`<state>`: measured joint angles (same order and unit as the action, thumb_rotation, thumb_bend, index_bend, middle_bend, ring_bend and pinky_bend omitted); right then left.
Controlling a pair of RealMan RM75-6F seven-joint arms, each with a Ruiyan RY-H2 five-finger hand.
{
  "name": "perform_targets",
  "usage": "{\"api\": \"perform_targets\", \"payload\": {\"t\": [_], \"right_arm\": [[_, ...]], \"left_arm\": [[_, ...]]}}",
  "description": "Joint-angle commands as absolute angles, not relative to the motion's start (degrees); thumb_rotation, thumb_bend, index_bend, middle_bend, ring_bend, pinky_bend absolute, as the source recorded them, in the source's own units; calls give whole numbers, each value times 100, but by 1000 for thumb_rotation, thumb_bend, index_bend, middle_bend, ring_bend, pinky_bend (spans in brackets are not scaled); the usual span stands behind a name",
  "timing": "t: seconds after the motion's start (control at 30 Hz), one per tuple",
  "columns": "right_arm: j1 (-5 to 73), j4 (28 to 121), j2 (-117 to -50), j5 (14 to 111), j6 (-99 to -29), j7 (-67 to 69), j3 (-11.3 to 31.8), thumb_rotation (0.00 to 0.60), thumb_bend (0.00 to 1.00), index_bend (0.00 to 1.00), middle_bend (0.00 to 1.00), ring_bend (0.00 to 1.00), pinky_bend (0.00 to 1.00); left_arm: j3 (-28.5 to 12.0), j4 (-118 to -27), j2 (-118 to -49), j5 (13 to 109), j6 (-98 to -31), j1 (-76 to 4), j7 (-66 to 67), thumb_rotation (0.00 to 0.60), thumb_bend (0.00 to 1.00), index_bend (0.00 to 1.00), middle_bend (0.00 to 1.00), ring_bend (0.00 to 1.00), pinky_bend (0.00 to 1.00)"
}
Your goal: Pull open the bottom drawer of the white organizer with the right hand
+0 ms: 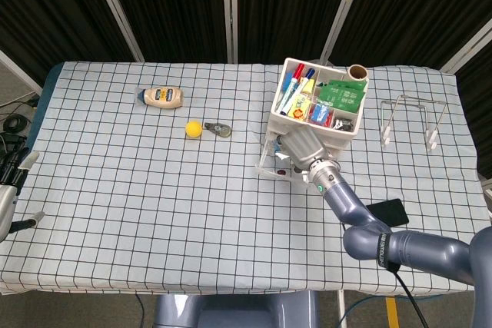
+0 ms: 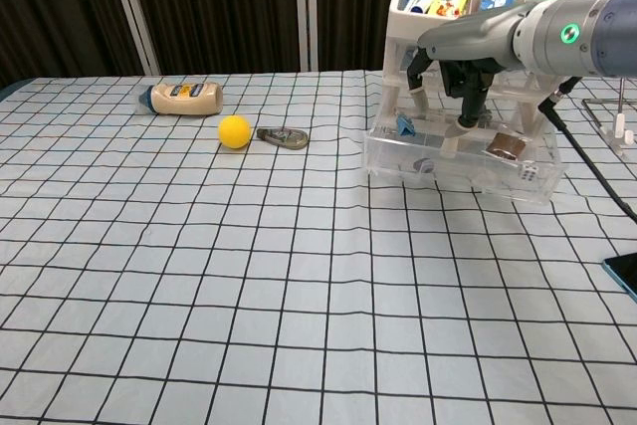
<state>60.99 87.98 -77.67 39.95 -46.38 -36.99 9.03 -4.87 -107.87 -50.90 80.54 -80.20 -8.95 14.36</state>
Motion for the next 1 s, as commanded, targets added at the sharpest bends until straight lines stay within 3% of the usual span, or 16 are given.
{"api": "perform_targets", "payload": {"t": [0.03,0.77,1.0], "right_arm": [[6110,8728,-7776,3968,-4582,-3652,850,600,128,454,1000,1000,920],[5925,8582,-7823,4639,-4676,-3128,683,600,124,507,1000,1000,920],[5808,8581,-7787,5549,-4802,-2887,571,600,124,505,1000,1000,920]], "left_arm": [[-483,-10810,-5092,8047,-8022,-903,1467,600,19,0,0,0,0],[-420,-10945,-5055,8064,-8065,-903,1597,600,18,0,0,0,0],[-354,-10947,-5054,8158,-8138,-844,1576,600,18,0,0,0,0]]}}
